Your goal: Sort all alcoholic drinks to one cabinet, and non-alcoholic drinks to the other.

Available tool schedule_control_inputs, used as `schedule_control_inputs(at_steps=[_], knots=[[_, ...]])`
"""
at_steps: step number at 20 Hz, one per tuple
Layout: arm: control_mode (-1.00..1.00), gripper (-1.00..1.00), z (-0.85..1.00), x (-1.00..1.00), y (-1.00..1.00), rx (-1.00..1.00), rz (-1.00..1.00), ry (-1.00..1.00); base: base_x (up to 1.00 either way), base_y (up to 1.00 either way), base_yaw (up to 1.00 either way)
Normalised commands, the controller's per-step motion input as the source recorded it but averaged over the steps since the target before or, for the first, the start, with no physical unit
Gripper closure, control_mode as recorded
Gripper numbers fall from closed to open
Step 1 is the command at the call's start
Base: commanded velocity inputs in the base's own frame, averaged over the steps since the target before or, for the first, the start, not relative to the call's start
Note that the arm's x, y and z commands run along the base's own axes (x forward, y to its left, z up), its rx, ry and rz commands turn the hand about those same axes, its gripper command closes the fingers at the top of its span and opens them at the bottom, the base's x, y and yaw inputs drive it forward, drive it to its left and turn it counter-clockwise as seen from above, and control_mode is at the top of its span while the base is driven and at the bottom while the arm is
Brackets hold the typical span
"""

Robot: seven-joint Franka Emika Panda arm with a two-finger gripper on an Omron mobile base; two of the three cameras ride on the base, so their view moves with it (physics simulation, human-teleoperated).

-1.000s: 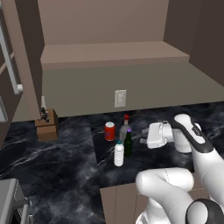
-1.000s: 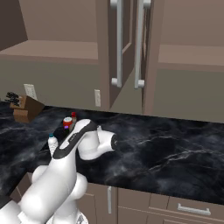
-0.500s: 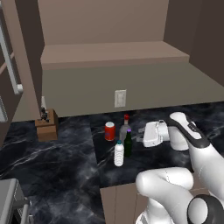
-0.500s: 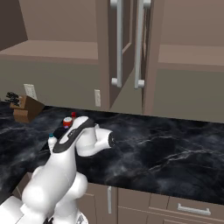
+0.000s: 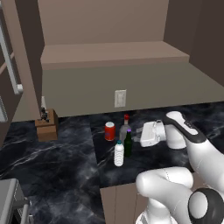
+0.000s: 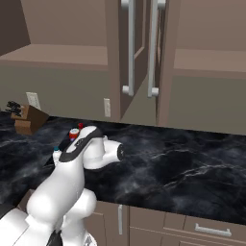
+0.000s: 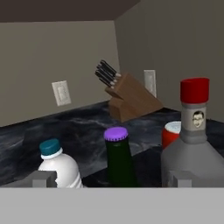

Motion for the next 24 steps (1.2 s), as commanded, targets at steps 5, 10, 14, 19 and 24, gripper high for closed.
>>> schedule_control_inputs(at_steps=[5,10,14,19,24], knots=[[-1.00,-1.00,-0.16,0.12,0.03,0.00,0.00,0.00,0.00,0.00,0.00],[-1.00,-1.00,-0.12,0.03,0.10,0.00,0.00,0.00,0.00,0.00,0.00],[-1.00,-1.00,0.00,0.00,0.16,0.01,0.00,0.00,0.00,0.00,0.00],[-1.00,-1.00,0.00,0.00,0.09,0.02,0.00,0.00,0.00,0.00,0.00],[-1.00,-1.00,0.00,0.00,0.08,0.02,0.00,0.00,0.00,0.00,0.00]])
